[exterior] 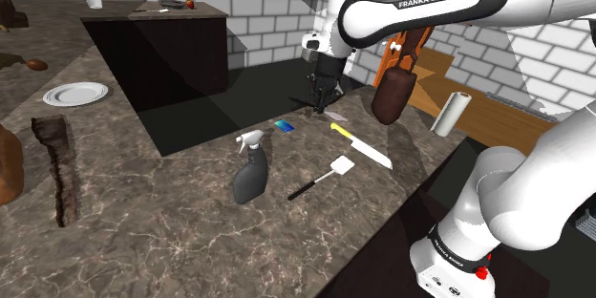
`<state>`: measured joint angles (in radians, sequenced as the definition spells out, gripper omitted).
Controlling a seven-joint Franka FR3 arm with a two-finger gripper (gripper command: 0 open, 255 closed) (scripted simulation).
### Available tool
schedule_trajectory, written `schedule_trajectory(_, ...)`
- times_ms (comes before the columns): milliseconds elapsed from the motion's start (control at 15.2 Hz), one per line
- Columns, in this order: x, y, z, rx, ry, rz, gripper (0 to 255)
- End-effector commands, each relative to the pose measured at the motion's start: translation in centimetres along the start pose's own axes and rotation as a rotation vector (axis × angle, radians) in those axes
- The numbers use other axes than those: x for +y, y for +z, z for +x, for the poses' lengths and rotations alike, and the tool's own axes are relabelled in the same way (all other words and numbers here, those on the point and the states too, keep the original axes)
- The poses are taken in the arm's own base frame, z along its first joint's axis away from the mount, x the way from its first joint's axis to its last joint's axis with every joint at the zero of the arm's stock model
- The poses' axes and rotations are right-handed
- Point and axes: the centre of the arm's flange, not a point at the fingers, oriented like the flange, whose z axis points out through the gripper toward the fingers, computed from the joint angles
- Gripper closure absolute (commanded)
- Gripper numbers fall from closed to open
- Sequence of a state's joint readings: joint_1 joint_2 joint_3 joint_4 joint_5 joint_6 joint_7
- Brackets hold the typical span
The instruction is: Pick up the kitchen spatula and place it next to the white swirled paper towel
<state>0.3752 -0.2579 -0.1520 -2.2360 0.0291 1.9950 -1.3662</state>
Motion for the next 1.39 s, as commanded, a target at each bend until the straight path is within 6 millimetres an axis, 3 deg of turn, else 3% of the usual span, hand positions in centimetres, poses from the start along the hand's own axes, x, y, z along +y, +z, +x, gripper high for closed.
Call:
schedule_trajectory(0,0.0,-1.1,0.2,0.000,0.000,0.000,255)
schedule_trajectory(594,0.0,-5.7,0.5,0.000,0.000,0.000,255)
schedule_trajectory(1320,-5.4,-6.6,-12.9,0.000,0.000,0.000,255)
